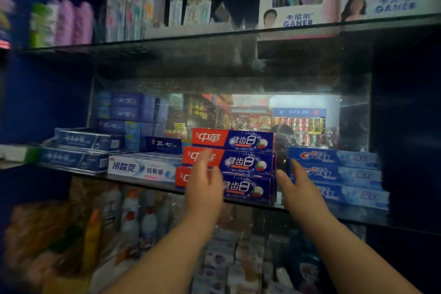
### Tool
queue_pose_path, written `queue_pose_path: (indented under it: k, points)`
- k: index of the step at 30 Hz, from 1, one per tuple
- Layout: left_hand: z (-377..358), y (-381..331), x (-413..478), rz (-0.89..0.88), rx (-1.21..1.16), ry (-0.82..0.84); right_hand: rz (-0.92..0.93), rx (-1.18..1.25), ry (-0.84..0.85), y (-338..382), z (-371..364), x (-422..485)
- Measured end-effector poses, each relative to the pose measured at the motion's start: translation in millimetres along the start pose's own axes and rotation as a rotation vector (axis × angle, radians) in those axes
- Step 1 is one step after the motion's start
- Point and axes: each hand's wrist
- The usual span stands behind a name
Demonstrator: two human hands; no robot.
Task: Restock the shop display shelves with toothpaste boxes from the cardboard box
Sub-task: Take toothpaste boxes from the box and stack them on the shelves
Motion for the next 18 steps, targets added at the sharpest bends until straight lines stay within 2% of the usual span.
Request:
queue_pose_path:
  k: [2, 4, 6, 11, 18]
  points:
    - [20, 19, 28, 0.123, -0.004, -0.047, -0.058, 0.047, -0.029, 4, -7, 6]
    - [37, 34, 49, 0.268, 0.022, -0.006, -0.112, 0.150, -0.046, 9, -19, 10]
    - [47, 45, 65, 0.333, 0.060, 0.080, -0.169, 0.249, -0.064, 15, -32, 16]
    - [51, 46, 77, 0.279, 0.030, 0.255, -0.258, 0.329, -0.154, 19, -62, 24]
    - [40, 54, 74, 0.232, -0.018, 0.323, -0.258, 0.250, -0.274, 17, -74, 28]
Point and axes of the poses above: each hand's wrist, its own x-axis towards the middle knuckle, its own z-axis out of the back of the hand, y = z × x, and after that the axes turned 10 degrees about x, right-handed
